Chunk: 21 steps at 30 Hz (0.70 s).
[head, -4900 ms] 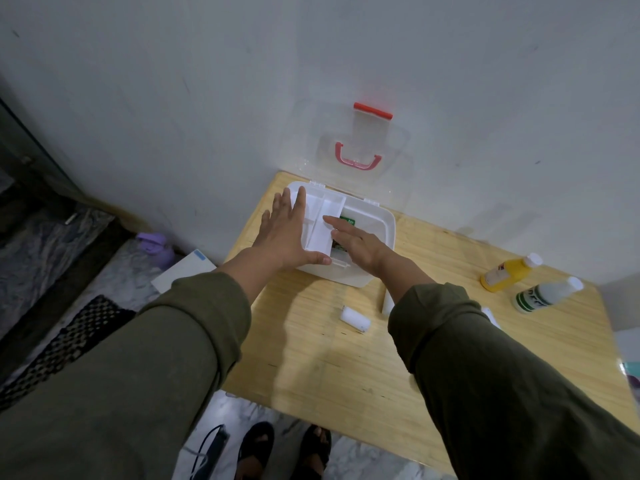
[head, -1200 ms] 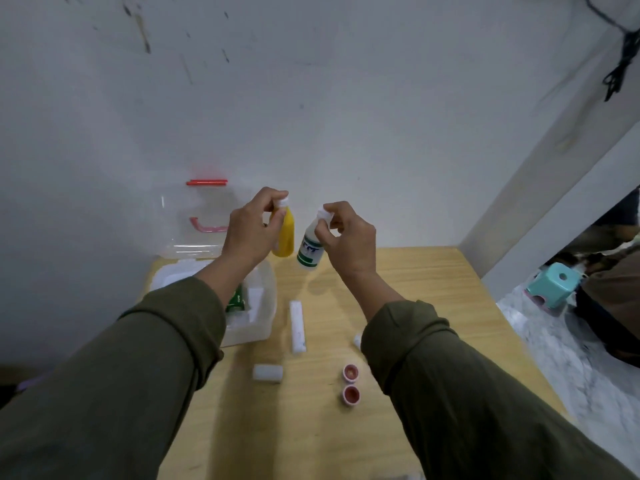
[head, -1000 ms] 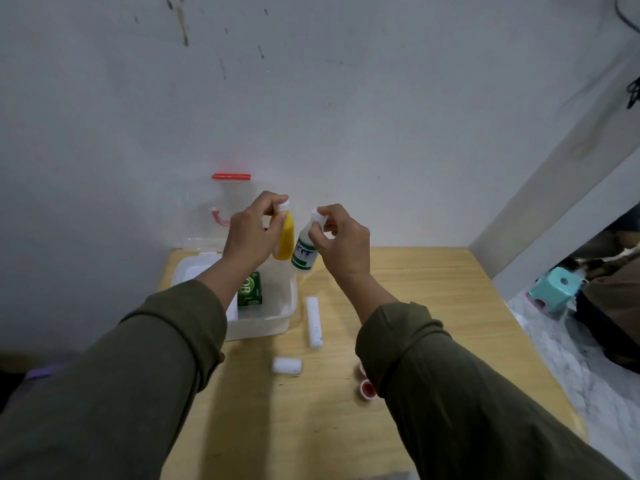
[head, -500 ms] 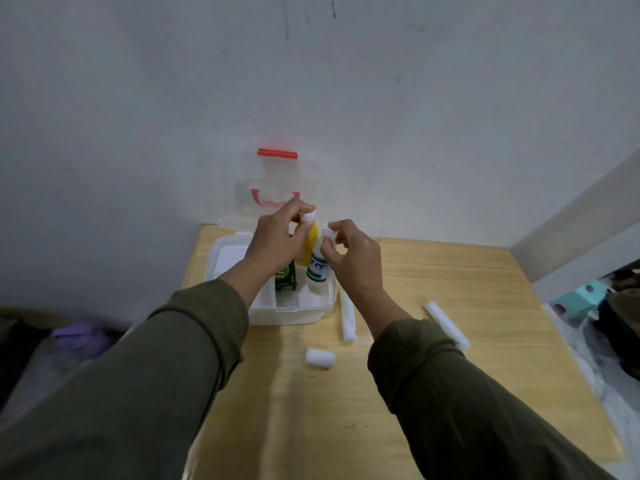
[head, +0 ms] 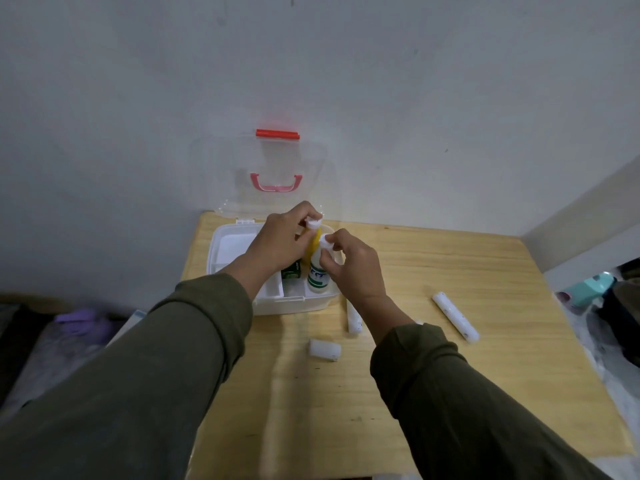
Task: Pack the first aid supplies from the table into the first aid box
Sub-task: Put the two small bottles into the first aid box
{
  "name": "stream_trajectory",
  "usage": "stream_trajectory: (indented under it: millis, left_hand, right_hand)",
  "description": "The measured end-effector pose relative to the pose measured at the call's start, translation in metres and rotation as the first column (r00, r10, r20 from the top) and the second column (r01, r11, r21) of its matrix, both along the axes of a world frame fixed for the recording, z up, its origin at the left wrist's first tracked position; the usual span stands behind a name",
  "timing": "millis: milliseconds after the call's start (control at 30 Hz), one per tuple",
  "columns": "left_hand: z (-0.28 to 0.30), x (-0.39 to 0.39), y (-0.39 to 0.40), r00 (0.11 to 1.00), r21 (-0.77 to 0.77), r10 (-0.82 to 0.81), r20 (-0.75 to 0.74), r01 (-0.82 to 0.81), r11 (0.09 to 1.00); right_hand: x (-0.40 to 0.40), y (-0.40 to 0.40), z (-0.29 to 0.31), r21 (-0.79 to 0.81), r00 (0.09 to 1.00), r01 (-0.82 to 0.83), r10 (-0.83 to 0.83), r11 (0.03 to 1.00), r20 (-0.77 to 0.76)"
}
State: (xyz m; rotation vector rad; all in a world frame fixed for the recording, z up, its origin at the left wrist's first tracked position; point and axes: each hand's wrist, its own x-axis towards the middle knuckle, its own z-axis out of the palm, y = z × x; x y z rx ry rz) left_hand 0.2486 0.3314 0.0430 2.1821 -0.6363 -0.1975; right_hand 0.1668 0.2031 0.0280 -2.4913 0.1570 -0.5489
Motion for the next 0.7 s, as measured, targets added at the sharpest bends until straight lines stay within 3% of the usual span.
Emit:
stream_trajectory:
  millis: [167, 367, 700]
  left_hand:
    - [-0.006, -0.003, -0.001, 0.999, 0.046, -0.034, 0.009, 0.033, 0.998]
    - [-0.01, -0.002, 0.0, 0.998, 0.058, -0.07, 0.008, 0.069, 0.996]
    - [-0.009, 0.004, 0.003, 1.0, 0.063, -0.022, -0.014, 0.023, 0.998]
  right_hand:
    - [0.001, 0.003, -0.008, -0.069, 0.999, -0.034, 0.032, 0.997, -0.034]
    - [0.0, -0.001, 0.004, -0.171, 0.995, -0.066, 0.076, 0.983, 0.057]
    - [0.002, -0.007, -0.002, -0.215, 0.997, -0.078, 0.077, 0.973, -0.017]
